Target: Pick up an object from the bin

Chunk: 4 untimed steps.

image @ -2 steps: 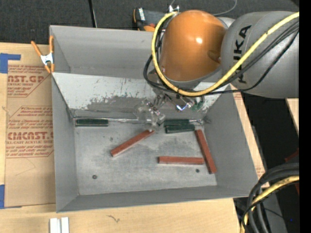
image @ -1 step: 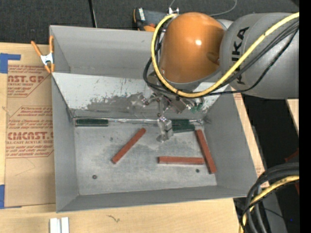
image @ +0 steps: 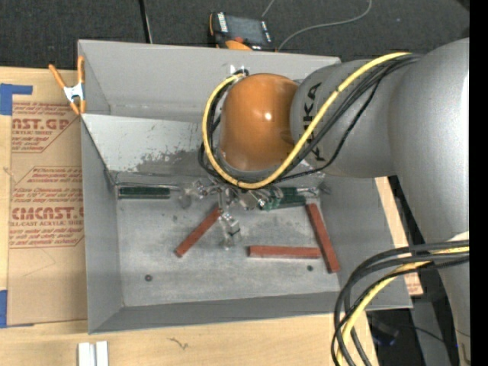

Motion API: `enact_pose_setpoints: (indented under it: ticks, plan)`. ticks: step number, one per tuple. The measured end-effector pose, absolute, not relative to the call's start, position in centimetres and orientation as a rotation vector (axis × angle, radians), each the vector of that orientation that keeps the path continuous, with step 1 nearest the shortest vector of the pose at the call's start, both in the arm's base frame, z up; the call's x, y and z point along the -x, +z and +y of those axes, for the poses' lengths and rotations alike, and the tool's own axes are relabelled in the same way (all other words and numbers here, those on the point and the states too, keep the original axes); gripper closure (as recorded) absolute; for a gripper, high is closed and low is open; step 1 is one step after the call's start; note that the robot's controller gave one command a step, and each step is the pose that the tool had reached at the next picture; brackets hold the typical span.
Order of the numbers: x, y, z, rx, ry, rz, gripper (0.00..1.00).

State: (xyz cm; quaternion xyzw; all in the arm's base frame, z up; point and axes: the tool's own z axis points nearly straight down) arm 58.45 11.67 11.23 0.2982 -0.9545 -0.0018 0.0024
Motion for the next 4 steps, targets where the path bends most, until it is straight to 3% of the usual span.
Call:
enact_pose_setpoints:
  ticks: [1,2,3,4]
  plan:
    - [-54.2,6.8,12.1,-0.576,-0.004,-3.085,0.0]
    - [-54.4,7.0,12.0,-0.576,-0.003,-3.09,1.0]
    - [-54.3,16.6,11.6,-0.653,0.0,-3.082,1.0]
    - [-53.6,22.3,12.1,-0.667,-0.001,-3.078,1.0]
